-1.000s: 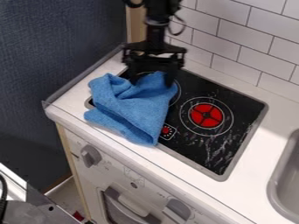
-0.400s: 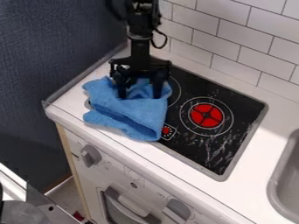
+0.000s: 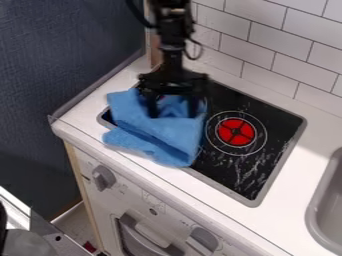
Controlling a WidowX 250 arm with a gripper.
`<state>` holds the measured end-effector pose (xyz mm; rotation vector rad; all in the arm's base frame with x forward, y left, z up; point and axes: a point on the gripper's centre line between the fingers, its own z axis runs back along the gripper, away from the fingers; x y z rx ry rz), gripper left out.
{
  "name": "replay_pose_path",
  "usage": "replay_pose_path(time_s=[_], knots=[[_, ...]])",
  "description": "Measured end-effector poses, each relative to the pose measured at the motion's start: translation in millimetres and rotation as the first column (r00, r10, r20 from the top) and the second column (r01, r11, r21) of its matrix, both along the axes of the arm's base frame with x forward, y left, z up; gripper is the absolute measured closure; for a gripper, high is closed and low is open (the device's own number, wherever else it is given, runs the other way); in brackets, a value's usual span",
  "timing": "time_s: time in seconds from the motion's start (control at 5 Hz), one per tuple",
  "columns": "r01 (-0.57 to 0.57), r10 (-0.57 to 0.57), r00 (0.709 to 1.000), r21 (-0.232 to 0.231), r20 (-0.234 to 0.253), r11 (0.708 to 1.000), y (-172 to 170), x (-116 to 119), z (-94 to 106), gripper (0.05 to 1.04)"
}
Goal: Move the cloth from left to right
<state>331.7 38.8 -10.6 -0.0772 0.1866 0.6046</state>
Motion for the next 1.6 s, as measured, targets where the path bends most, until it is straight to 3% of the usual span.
replay_pose_path(time_s=[0.6,0.8,1.2,1.4,1.6], knots=[[0.185,-0.185,0.983,-0.012,-0.017,0.983,-101.8,18.0,11.5,0.083],[0.249,-0.249,0.968,0.001,-0.039,0.968,-116.9,19.4,13.0,0.083],[0.261,-0.262,0.964,-0.016,-0.051,0.965,-120.8,16.3,13.7,0.083],[0.274,-0.274,0.962,-0.002,-0.01,0.962,-119.2,18.1,28.6,0.083],[0.303,-0.303,0.951,0.004,0.06,0.953,-114.9,22.5,56.3,0.083]])
